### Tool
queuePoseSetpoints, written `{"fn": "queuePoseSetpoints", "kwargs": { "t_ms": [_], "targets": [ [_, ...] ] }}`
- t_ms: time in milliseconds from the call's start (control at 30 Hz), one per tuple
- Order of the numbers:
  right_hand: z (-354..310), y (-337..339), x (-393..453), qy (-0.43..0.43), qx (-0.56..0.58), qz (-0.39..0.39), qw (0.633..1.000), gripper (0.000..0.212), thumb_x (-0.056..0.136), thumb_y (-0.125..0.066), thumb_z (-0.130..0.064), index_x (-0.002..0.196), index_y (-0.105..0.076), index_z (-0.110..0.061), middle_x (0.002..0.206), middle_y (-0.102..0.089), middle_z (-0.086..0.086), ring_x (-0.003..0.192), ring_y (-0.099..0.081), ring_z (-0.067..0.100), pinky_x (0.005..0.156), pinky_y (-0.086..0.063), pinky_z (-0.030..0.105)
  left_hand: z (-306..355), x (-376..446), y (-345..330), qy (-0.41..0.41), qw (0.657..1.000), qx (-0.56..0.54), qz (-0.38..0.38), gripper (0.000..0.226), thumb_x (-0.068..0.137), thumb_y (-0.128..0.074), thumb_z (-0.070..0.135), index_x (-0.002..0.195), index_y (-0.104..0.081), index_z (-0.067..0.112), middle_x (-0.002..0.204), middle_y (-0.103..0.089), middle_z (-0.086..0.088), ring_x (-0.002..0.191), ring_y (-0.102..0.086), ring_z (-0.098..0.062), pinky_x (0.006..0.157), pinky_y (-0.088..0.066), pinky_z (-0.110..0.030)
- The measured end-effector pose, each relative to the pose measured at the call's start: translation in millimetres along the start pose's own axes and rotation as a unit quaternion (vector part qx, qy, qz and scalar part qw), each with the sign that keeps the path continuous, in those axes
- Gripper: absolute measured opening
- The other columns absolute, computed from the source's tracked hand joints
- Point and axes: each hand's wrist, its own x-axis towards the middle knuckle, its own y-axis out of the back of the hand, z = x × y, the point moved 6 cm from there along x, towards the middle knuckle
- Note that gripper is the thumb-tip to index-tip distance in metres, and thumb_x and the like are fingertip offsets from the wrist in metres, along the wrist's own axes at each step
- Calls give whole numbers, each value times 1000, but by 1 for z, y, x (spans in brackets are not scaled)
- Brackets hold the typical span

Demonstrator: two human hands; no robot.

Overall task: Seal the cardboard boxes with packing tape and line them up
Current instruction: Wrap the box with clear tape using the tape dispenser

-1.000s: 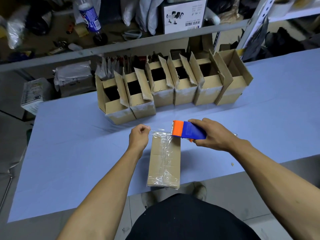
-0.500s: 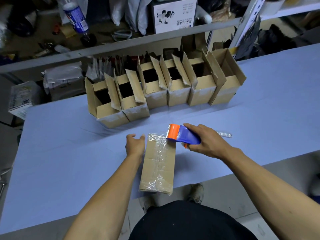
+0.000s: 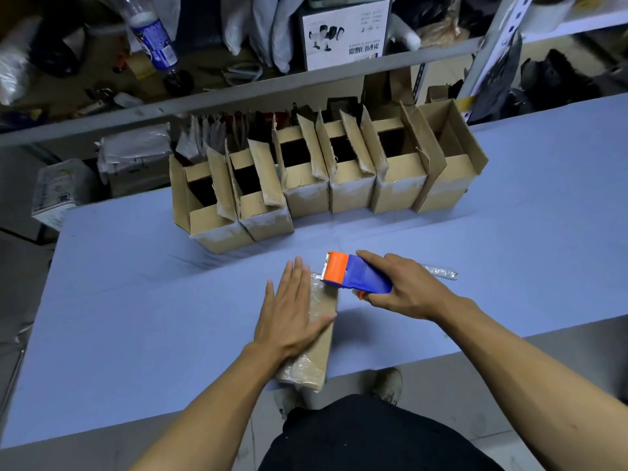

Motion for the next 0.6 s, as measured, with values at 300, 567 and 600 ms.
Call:
{"fn": "queuePoseSetpoints", "kwargs": {
  "t_ms": [300,567,600],
  "targets": [
    [34,12,-27,-12,-6,-42,999,75,87,-54,-69,150,-17,-55,92,-47,-12,85,-51,9,74,-40,23,7,-4,7,9,1000,-20,-2,93,88,-24,78,155,16,28,158,33,9,144,32,-9,120,3,-52],
    [18,18,-24,10,-136,-16,991,64,92,-54,-54,150,-27,-50,89,-41,-4,76,-43,16,59,-27,25,13,-2,7,0,1000,-6,0,86,89,-23,76,154,16,34,157,32,14,145,31,-8,120,1,-55],
    [10,19,-20,9,-167,-14,986,64,92,-53,-54,150,-26,-50,89,-42,-2,77,-44,19,61,-29,29,13,-3,6,2,1000,-1,1,86,89,-22,76,154,16,33,157,31,14,145,31,-8,120,2,-55]
  ]
}}
